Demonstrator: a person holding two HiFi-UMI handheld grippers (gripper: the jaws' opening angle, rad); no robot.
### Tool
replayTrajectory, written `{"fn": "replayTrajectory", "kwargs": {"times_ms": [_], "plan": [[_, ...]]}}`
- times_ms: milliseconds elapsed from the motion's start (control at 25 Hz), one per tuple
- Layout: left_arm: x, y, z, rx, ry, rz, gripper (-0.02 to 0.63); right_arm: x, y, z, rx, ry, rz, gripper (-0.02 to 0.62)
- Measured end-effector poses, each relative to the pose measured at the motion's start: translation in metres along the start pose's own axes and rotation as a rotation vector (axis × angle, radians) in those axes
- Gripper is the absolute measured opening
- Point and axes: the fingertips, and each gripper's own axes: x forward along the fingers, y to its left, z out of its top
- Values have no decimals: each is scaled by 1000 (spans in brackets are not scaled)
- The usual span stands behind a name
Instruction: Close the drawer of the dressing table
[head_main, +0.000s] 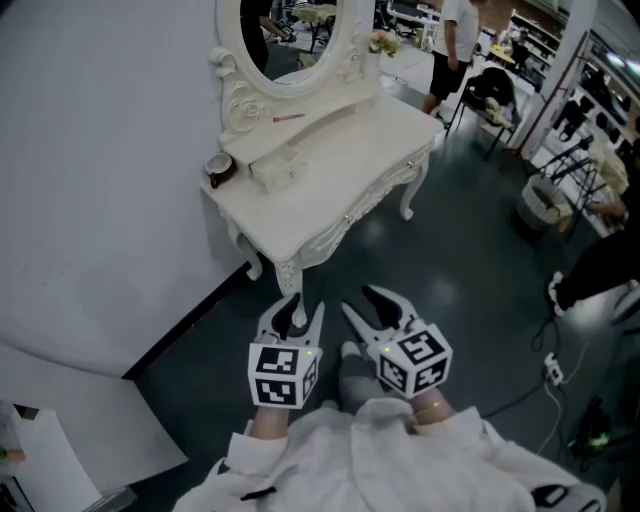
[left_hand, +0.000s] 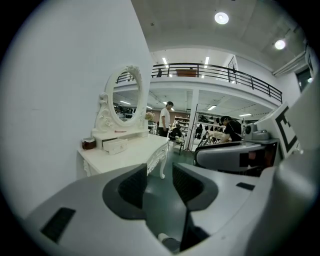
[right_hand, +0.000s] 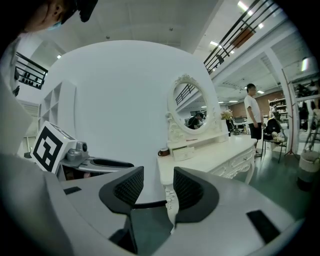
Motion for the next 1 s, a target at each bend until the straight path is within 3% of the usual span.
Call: {"fn": "replayTrajectory", "kwargs": {"times_ms": [720,1000], "plan": [[149,66,110,-27,-71,155,140,129,-130,95,-84,-26,158,163],[195,71,124,-42,-60,188,141,155,-170,102,-86,-1,197,163]]}}
